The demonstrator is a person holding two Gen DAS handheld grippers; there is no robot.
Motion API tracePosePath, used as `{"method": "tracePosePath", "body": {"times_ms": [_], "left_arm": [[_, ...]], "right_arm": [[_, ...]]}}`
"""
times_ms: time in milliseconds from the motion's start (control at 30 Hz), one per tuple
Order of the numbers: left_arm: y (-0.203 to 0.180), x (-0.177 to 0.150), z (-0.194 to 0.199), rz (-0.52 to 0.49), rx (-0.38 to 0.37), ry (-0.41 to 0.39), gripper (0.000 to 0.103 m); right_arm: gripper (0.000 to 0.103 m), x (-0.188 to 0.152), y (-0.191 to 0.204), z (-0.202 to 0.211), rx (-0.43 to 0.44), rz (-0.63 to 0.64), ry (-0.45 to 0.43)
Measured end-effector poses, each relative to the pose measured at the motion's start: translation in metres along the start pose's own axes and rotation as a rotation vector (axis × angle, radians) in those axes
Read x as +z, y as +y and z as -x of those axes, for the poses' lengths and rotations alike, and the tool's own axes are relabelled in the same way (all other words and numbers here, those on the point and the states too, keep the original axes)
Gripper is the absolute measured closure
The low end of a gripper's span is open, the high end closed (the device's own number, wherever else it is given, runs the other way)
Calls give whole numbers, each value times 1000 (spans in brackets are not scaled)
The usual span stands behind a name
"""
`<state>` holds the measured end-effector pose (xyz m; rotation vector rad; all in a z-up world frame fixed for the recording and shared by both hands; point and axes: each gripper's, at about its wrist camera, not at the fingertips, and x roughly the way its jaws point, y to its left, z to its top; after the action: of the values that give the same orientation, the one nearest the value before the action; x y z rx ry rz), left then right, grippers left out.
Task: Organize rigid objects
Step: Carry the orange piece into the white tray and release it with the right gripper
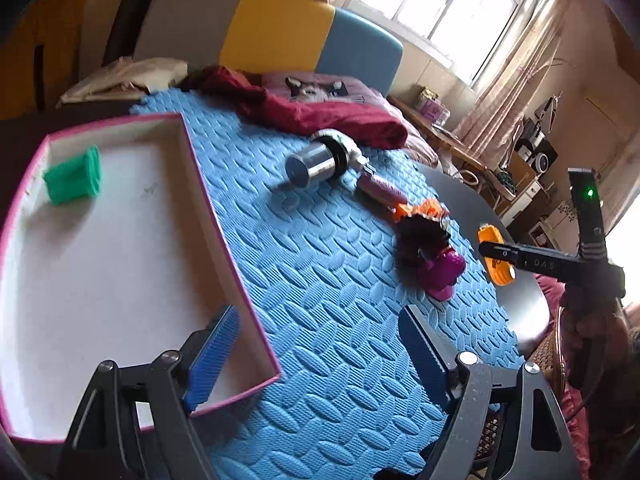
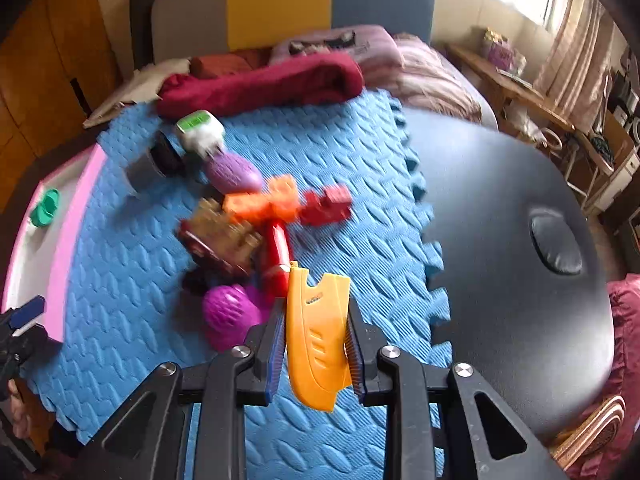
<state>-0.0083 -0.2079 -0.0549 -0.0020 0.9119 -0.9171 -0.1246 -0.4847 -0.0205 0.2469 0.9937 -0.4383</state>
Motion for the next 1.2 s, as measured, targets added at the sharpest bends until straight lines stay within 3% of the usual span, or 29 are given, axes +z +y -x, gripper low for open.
{"method": "tracePosePath", "body": {"times_ms": [100,233,467,700,833,933,1067,1200], "left_arm": [[10,4,21,13,29,-39,20],[33,5,47,51,141,-93,19],[88,1,87,159,305,-169,16],[133,-11,104,269,387,-181,16],[149,-15,106,309,413,-177,16],[151,-16,106,314,436,-175,15],[151,-18,107,314,466,-177,13],[148,-16,108,309,485,-176,13]], "right_arm": [[77,21,37,14,72,49,-57],[77,45,106,17,213,156,-96],[77,73,231,-23,400,301,-45],[76,101,316,-92,426,364,33],[76,109,336,-132,344,392,50],[75,115,331,-147,332,377,82],[66,111,319,-123,379,342,36],[64,97,310,-97,391,337,-9]]}}
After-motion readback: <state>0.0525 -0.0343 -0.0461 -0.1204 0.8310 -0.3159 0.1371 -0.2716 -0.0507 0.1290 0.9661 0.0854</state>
